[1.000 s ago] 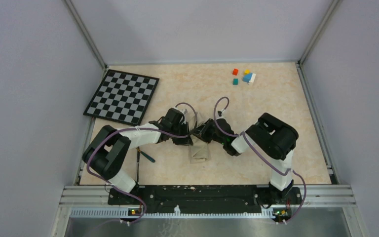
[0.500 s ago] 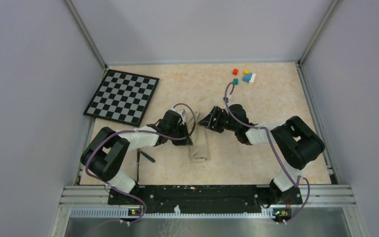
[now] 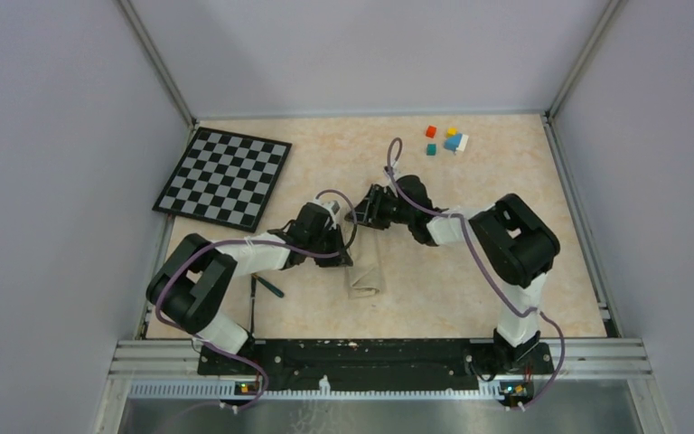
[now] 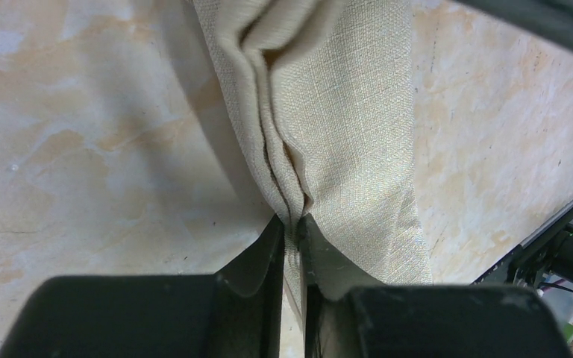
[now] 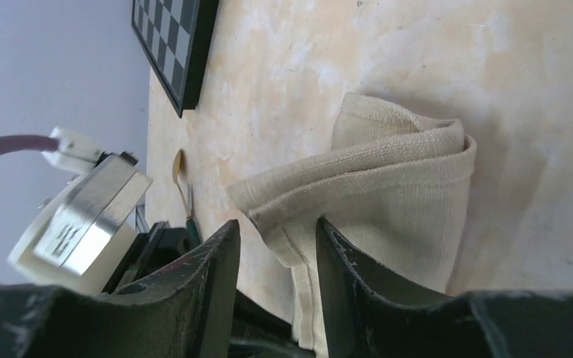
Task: Fold the napkin into a case and place the utensils inside
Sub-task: Smooth out the smaller rectangle-folded napkin at the center of the board.
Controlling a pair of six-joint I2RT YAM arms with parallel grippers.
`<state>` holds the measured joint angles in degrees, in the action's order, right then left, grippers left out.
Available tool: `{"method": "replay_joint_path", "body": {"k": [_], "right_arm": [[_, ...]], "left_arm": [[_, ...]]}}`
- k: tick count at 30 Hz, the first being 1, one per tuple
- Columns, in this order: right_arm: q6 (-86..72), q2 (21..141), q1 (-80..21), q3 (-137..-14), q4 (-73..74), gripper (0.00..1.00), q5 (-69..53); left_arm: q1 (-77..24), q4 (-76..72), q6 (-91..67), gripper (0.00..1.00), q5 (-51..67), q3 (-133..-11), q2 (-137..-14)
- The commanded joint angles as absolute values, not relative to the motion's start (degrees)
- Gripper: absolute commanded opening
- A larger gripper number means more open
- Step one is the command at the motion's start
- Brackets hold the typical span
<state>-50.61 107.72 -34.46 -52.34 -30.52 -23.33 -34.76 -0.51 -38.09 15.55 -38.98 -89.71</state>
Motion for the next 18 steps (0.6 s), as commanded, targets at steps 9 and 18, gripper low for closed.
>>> {"method": "replay_joint_path", "body": {"k": [9, 18], "right_arm": [[-62.95, 117.21, -34.61, -54.24, -45.87, 0.55, -24.21], [-62.76, 105.59, -31.17, -47.31, -45.00, 0.60, -35.01]], "left_arm": [[-33.79, 8.03, -35.65, 0.38, 12.98, -40.47, -85.46], [-26.78, 8.83, -35.95, 0.33, 19.80, -49.58, -82.05]]}}
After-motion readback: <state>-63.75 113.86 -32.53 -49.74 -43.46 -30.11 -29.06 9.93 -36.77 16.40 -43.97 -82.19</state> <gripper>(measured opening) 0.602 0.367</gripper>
